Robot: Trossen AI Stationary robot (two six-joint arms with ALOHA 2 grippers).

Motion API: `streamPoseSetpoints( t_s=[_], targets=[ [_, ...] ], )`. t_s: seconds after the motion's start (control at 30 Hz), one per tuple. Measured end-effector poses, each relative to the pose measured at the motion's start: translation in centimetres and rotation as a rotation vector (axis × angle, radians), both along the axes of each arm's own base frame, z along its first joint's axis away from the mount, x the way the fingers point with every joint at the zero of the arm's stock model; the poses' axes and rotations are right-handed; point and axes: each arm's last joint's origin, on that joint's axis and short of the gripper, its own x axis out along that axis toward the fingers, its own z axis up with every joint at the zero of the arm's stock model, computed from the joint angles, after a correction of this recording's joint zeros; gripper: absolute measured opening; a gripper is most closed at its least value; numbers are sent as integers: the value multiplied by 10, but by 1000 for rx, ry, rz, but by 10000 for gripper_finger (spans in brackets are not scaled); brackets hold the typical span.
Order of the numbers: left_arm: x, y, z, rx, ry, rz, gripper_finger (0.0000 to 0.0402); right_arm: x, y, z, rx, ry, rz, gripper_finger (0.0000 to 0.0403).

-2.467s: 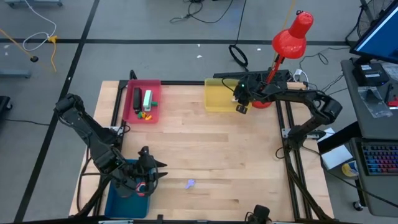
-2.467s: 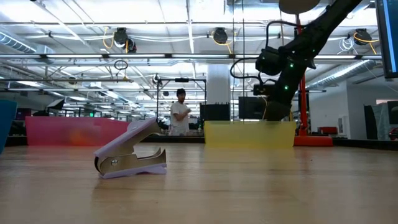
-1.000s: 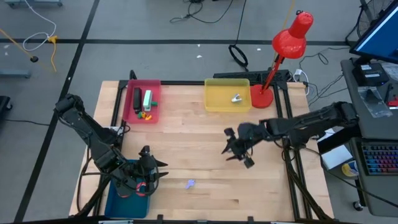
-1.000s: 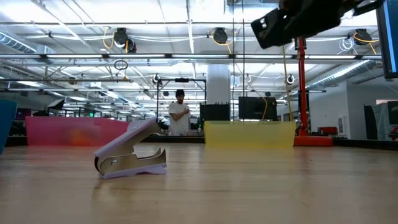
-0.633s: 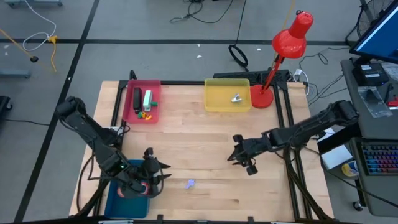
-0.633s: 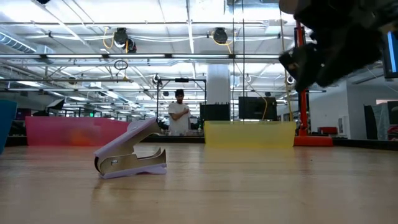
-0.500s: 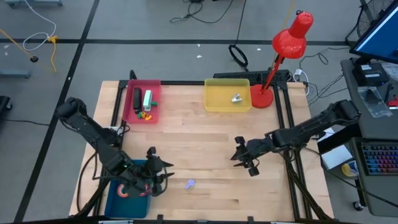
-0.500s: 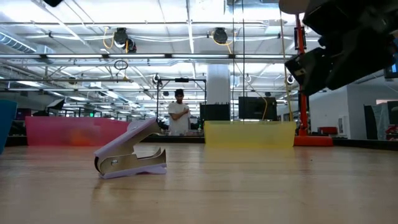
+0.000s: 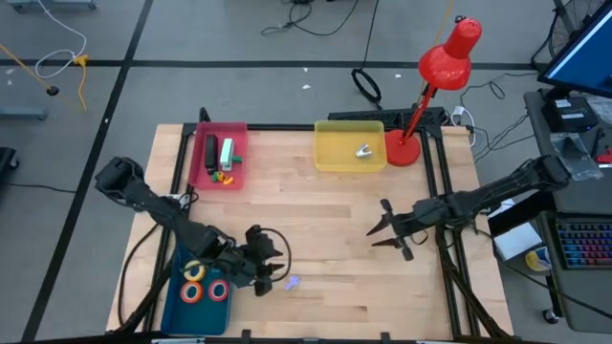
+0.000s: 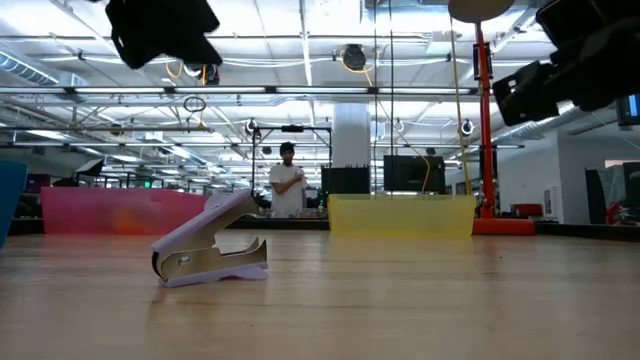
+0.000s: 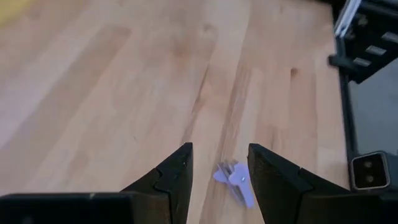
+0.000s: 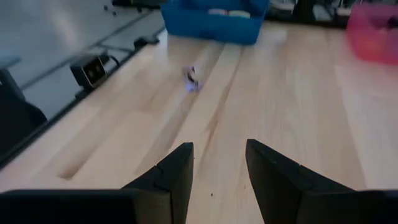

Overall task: Pick and place Stapler, Stapler remover, tape
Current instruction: Put the purple staple remover into the yellow bin

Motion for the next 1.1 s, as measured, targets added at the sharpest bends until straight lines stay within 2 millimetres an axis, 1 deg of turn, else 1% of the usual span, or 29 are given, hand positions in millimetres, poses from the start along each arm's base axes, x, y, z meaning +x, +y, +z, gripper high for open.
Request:
streamPoseSetpoints(
  t_s=[0.17, 0.4, 0.53, 0.7, 0.97, 1.1],
  targets=[
    [10, 2, -16, -71, 73, 15, 152, -16, -5, 6, 27, -100, 1, 139],
    [21, 2, -41, -145, 187, -15, 152, -27, -8, 18, 53, -193, 1, 139],
    [24, 0, -49, -154, 206, -22, 152, -28, -8, 19, 58, -201, 1, 139],
    [26, -1, -54, -185, 217, 12, 152, -28, -8, 18, 58, -190, 0, 139],
    [35, -3, -67, -235, 221, 11, 152, -28, -8, 17, 54, -176, 0, 139],
    [35, -4, -71, -240, 234, 10, 152, -28, -9, 16, 50, -163, 0, 139]
  ],
)
